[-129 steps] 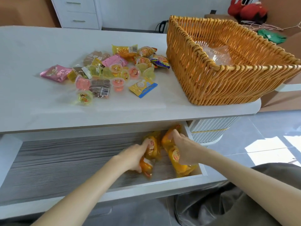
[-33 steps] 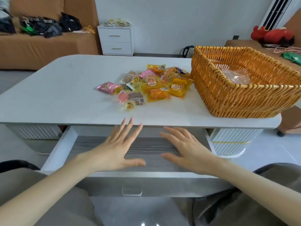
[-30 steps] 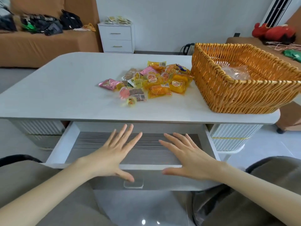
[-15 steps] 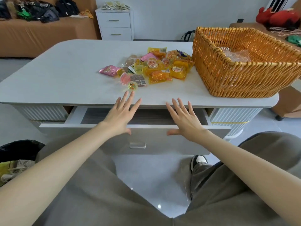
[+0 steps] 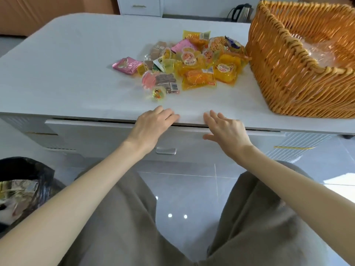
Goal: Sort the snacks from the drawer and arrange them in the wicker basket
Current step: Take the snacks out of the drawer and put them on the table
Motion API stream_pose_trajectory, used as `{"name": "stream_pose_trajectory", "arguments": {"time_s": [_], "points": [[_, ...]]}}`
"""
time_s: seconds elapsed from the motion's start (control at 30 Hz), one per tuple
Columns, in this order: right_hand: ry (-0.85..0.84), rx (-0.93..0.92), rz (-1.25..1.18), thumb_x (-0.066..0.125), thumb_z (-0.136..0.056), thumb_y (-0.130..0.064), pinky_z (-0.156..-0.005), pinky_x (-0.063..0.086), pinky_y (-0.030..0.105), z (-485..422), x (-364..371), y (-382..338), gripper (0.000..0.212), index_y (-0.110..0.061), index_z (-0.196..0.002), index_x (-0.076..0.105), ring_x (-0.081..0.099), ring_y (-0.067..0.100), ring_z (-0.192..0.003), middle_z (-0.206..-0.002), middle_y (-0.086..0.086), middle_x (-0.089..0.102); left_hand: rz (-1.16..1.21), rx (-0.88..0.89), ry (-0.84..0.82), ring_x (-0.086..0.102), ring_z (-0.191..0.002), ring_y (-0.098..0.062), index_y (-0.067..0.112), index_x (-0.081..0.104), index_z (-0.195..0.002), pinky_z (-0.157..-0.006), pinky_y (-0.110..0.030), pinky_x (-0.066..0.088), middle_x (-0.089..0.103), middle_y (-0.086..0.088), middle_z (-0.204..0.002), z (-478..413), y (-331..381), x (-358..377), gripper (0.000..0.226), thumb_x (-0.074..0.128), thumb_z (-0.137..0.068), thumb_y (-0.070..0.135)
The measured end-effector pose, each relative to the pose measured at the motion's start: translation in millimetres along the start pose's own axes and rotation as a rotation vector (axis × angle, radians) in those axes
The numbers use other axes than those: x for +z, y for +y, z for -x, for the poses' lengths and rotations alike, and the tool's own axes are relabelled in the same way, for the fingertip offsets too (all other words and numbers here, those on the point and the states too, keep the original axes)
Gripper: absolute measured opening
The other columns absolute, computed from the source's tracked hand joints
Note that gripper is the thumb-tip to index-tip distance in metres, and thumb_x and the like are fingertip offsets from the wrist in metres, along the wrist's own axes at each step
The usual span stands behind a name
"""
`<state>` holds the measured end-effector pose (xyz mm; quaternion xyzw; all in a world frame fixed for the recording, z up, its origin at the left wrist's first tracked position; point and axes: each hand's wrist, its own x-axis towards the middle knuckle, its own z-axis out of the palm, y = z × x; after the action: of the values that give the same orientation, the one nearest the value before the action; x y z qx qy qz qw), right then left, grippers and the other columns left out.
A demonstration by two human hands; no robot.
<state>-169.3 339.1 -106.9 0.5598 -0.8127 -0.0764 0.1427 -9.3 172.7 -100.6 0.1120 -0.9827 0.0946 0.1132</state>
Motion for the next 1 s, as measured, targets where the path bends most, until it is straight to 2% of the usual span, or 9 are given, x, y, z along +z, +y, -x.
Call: {"name": "stream_pose_trajectory", "arguments": {"time_s": [0.1,0.17,0.23,0.3,0.4,0.5,0.77,0.9,1.0], "points": [[0.011,-0.005,-0.033,0.091,-0.063,-0.028,-0.037,0.022,0.018,-6,0,7,0.044,-0.006,-0.091,0.064,0.052,0.021,-0.045,-0.069,0.003,0.056,0.071,-0.023,0.056,0.053,-0.07,-0.021,0.015,0.067,-0.098,-0.048,-0.023,0.027,0.06,0.003,-0.084,-6,-2,6,0.072,0.081,-0.037,-0.02],[-0.023,0.006,-0.033,0.092,-0.054,-0.037,-0.04,0.022,0.017,-12,-10,12,0.045,-0.014,-0.083,0.066,0.05,0.021,-0.037,-0.057,-0.002,0.055,0.222,-0.008,0.037,0.053,-0.077,-0.019,0.017,0.068,-0.1,-0.048,-0.023,0.03,0.06,0.005,-0.086,-11,-7,5,0.049,0.087,-0.057,0.001],[-0.076,0.006,-0.162,0.073,-0.063,-0.062,-0.042,0.033,0.02,-19,-21,21,0.047,-0.02,-0.084,0.072,0.059,0.025,-0.043,-0.055,-0.001,0.062,0.385,-0.023,-0.01,0.053,-0.089,-0.013,0.024,0.069,-0.105,-0.053,-0.022,0.035,0.062,0.01,-0.093,-20,-16,1,0.033,0.074,-0.076,0.038],[-0.104,0.047,-0.34,0.052,-0.074,-0.067,-0.05,0.049,0.028,-28,-32,27,0.051,-0.027,-0.096,0.075,0.069,0.025,-0.065,-0.075,-0.003,0.074,0.481,-0.061,-0.018,0.053,-0.098,-0.01,0.026,0.067,-0.114,-0.06,-0.023,0.042,0.063,0.012,-0.103,-30,-22,-5,0.039,0.056,-0.086,0.051],[-0.095,0.121,-0.508,0.059,-0.088,-0.047,-0.061,0.057,0.035,-38,-34,28,0.029,-0.028,-0.106,0.073,0.068,0.02,-0.089,-0.101,-0.009,0.073,0.512,-0.087,-0.043,0.053,-0.104,-0.012,0.025,0.062,-0.124,-0.07,-0.026,0.047,0.061,0.009,-0.115,-46,-27,-9,0.039,0.053,-0.09,0.044],[-0.1,0.176,-0.536,0.067,-0.089,-0.027,-0.065,0.053,0.032,-43,-35,33,0.019,-0.025,-0.107,0.072,0.067,0.021,-0.093,-0.106,-0.008,0.072,0.56,-0.184,-0.111,0.05,-0.113,-0.011,0.025,0.058,-0.129,-0.078,-0.029,0.048,0.059,0.008,-0.122,-62,-32,-23,0.038,0.053,-0.093,0.037],[-0.319,0.282,-0.697,0.055,-0.096,-0.025,-0.076,0.052,0.035,-68,-143,84,0.029,-0.027,-0.124,0.062,0.057,0.019,-0.115,-0.127,-0.009,0.062,0.673,-0.369,-0.391,0.044,-0.126,-0.012,0.03,0.039,-0.144,-0.088,-0.027,0.041,0.046,0.01,-0.14,-109,-36,-136,0.046,0.047,-0.099,0.03],[-0.315,0.276,-0.744,0.055,-0.095,-0.023,-0.077,0.053,0.037,-76,-216,123,0.031,-0.025,-0.125,0.062,0.058,0.02,-0.114,-0.127,-0.007,0.063,0.669,-0.398,-0.384,0.042,-0.129,-0.011,0.029,0.038,-0.145,-0.087,-0.026,0.041,0.044,0.01,-0.143,-148,-33,-216,0.046,0.047,-0.099,0.029],[-0.315,0.282,-0.769,0.055,-0.095,-0.023,-0.076,0.053,0.039,-78,-260,159,0.032,-0.024,-0.127,0.06,0.059,0.024,-0.11,-0.123,-0.003,0.065,0.64,-0.4,-0.35,0.039,-0.133,-0.013,0.027,0.038,-0.145,-0.095,-0.031,0.042,0.043,0.007,-0.145,-181,-27,-267,0.047,0.046,-0.099,0.032]]}}
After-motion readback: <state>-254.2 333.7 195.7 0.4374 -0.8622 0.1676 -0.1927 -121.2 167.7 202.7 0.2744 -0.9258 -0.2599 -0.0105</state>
